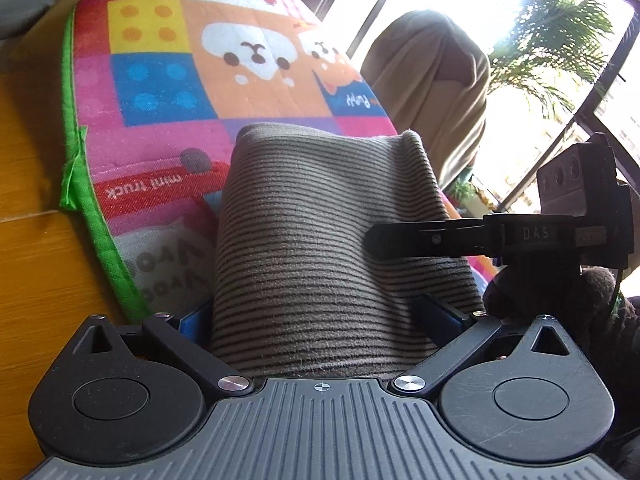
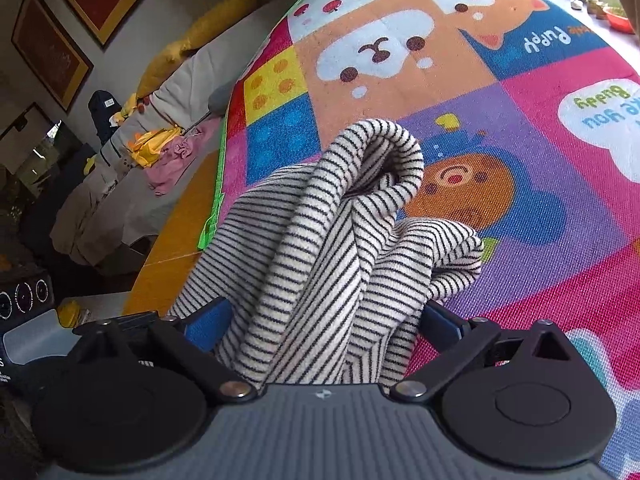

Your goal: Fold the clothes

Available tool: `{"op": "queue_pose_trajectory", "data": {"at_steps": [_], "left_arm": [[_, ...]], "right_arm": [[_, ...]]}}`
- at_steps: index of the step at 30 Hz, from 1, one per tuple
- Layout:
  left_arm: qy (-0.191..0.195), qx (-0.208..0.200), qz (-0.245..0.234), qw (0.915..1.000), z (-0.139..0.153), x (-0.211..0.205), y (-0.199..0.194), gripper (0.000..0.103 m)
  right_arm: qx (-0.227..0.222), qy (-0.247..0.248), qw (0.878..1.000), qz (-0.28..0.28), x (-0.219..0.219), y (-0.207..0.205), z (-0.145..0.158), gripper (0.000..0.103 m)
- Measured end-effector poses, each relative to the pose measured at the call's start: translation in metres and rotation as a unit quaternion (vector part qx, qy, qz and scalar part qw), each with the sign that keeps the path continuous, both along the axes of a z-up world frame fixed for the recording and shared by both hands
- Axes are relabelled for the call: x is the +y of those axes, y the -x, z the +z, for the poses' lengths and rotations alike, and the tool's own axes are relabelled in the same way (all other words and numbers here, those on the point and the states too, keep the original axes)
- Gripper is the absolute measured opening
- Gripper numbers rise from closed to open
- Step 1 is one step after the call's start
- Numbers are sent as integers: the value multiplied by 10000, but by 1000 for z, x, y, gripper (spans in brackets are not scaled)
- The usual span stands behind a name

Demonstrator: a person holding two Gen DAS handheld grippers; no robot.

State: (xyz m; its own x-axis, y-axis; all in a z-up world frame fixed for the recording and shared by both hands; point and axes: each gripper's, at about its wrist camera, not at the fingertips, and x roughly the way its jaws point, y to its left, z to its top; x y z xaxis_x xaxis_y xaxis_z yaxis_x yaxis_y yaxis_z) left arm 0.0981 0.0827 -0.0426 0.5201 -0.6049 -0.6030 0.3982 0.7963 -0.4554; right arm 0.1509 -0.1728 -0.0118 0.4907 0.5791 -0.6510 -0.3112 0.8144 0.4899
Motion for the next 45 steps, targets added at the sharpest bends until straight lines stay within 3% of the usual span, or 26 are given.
{"op": "queue_pose_trajectory", "data": {"at_steps": [10, 23, 29, 32, 39, 45], "left_arm": [[163, 81, 216, 9996, 2, 1, -14, 103], [-82, 65, 1125, 9936, 15, 37, -101, 103], [-81, -26, 1189, 9929, 21, 40, -109, 103], [-110, -107, 1133, 9934, 23, 40, -105, 103], [-247, -253, 1131, 9930, 32, 39, -97, 103], [-904, -637, 1080, 9880, 41, 32, -82, 103]], "right_arm": [[-82, 29, 9999, 148, 20, -35, 4, 99], [-382, -217, 9981, 427, 84, -166, 14, 95], [-828, 72, 9962, 242, 87, -169, 29, 95], [-1127, 636, 9916, 78, 88, -167, 29, 99], [-1822, 2132, 9593, -332, 92, -164, 26, 103], [-1887, 2035, 9596, -455, 87, -161, 34, 103]]}}
